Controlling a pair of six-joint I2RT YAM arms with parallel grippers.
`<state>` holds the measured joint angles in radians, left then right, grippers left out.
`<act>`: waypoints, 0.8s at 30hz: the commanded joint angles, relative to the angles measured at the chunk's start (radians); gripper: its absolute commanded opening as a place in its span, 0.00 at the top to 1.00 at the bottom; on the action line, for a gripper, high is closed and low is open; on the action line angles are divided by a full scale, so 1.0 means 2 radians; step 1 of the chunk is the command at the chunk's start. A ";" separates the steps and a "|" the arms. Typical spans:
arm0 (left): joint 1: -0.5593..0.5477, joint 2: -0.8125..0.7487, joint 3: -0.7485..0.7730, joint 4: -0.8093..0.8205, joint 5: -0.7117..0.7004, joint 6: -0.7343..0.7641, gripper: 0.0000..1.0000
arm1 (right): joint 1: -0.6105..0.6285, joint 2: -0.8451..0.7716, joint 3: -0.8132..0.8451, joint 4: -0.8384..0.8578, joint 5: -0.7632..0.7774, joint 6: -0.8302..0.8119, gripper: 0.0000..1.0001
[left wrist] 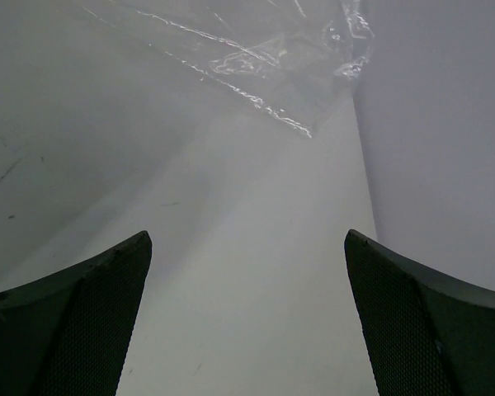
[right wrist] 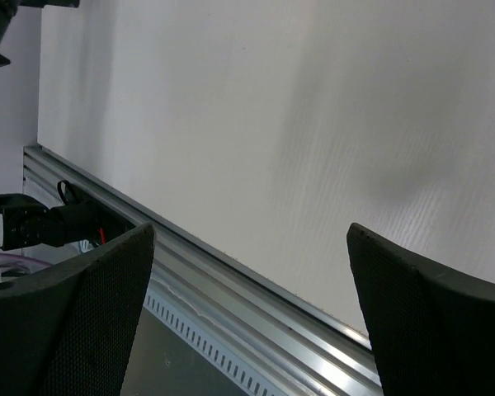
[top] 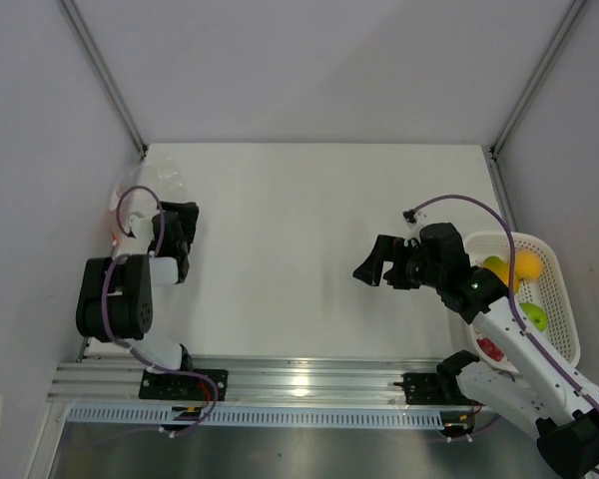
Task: Place the food in the zip-top bag and seal the zipper
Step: Move the zipper food storage bag to the center of the board.
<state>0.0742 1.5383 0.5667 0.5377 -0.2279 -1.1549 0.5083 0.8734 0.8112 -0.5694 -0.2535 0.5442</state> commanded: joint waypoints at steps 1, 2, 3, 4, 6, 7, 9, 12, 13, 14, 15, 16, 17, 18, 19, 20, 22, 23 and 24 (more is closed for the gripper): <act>0.010 0.060 -0.012 0.211 0.005 -0.076 0.01 | -0.003 0.004 0.002 0.029 -0.018 -0.016 0.01; 0.011 0.075 -0.005 0.236 0.004 -0.076 0.01 | -0.003 0.007 0.002 0.030 -0.019 -0.017 0.01; 0.016 0.087 0.000 0.252 0.007 -0.080 0.00 | -0.005 0.010 0.002 0.032 -0.020 -0.017 0.01; 0.018 0.098 0.006 0.256 0.008 -0.087 0.01 | -0.006 0.011 0.002 0.035 -0.021 -0.019 0.01; 0.024 0.126 0.039 0.249 0.013 -0.101 0.01 | -0.008 0.018 0.002 0.041 -0.027 -0.019 0.01; 0.028 0.134 0.054 0.241 0.014 -0.106 0.01 | -0.009 0.020 0.004 0.042 -0.027 -0.019 0.00; 0.034 0.155 0.079 0.220 0.014 -0.125 0.01 | -0.010 0.026 0.006 0.045 -0.028 -0.021 0.00; 0.043 0.183 0.096 0.226 0.010 -0.145 0.00 | -0.012 0.030 0.006 0.052 -0.028 -0.022 0.01; 0.046 0.190 0.102 0.227 0.013 -0.148 0.00 | -0.013 0.031 0.006 0.053 -0.028 -0.023 0.01; 0.053 0.202 0.109 0.221 0.017 -0.148 0.01 | -0.014 0.033 0.006 0.054 -0.029 -0.023 0.01; 0.056 0.209 0.122 0.214 0.020 -0.149 0.01 | -0.015 0.037 0.006 0.055 -0.030 -0.023 0.01; 0.060 0.214 0.138 0.206 0.025 -0.150 0.01 | -0.016 0.039 0.006 0.055 -0.031 -0.021 0.01; 0.064 0.219 0.143 0.195 0.027 -0.150 0.01 | -0.016 0.040 0.007 0.055 -0.033 -0.021 0.01; 0.066 0.226 0.157 0.169 0.029 -0.151 0.01 | -0.016 0.042 0.009 0.055 -0.034 -0.021 0.01; 0.069 0.230 0.167 0.160 0.031 -0.151 0.00 | -0.017 0.043 0.010 0.055 -0.034 -0.021 0.01; 0.072 0.233 0.177 0.153 0.032 -0.152 0.01 | -0.016 0.043 0.010 0.055 -0.033 -0.020 0.01; 0.075 0.243 0.188 0.142 0.037 -0.156 0.01 | -0.016 0.044 0.010 0.057 -0.027 -0.022 0.00; 0.078 0.247 0.189 0.145 0.039 -0.156 0.09 | -0.018 0.046 0.010 0.056 -0.026 -0.022 0.01; 0.081 0.250 0.191 0.151 0.043 -0.156 0.16 | -0.019 0.047 0.011 0.056 -0.026 -0.021 0.01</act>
<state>0.2176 2.0212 0.9092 0.8433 -0.1684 -1.4528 0.4782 0.9588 0.8116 -0.4953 -0.3046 0.5209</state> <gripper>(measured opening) 0.890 0.993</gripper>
